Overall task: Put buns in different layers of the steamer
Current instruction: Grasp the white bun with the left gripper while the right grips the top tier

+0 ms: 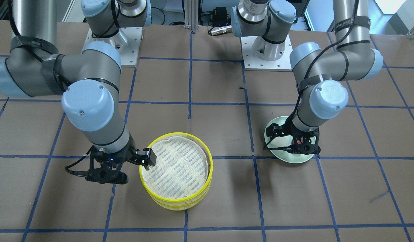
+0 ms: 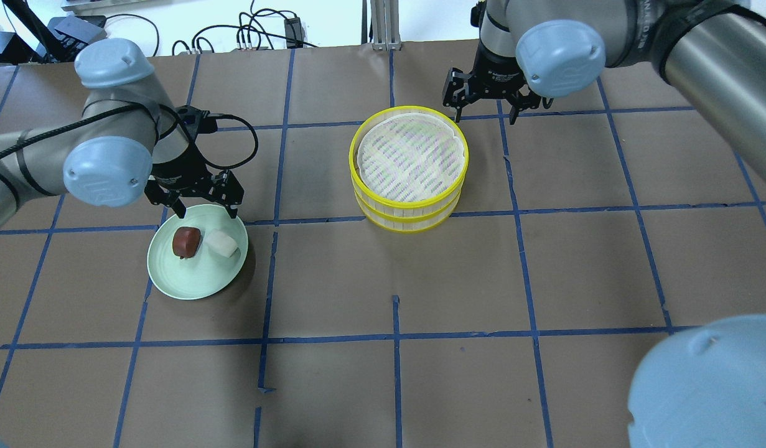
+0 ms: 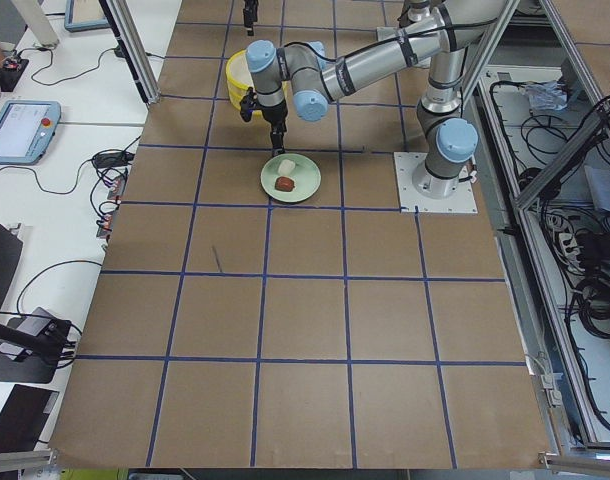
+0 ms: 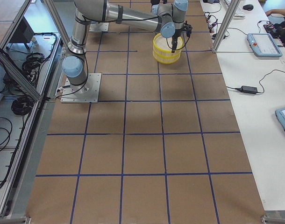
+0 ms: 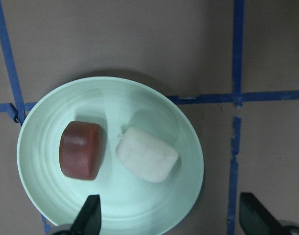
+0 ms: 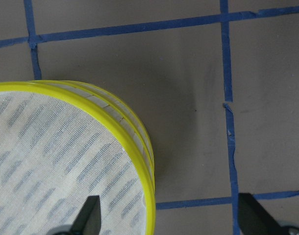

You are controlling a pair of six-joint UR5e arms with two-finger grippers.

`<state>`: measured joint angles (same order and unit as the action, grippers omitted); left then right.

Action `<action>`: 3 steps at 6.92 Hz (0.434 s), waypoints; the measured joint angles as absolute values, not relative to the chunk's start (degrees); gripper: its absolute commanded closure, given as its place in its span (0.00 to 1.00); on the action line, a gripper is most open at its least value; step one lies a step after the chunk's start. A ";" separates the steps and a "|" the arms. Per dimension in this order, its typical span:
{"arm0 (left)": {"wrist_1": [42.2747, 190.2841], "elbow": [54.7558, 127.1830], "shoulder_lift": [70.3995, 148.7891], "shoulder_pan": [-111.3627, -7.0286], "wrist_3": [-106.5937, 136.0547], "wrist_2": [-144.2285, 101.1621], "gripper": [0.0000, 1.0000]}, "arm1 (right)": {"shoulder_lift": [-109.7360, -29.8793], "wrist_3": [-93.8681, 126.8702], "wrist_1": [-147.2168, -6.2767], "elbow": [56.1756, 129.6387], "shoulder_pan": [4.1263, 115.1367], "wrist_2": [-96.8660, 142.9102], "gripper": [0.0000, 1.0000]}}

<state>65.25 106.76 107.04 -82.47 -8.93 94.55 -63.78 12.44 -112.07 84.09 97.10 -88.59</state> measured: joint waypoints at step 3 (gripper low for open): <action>60.47 108.40 111.05 -82.45 -8.88 95.14 0.71 | -62.83 13.04 -117.38 88.27 97.29 -88.07 0.73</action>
<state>60.47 108.40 111.05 -82.45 -8.88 95.14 -62.83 13.04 -117.38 88.27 97.29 -88.07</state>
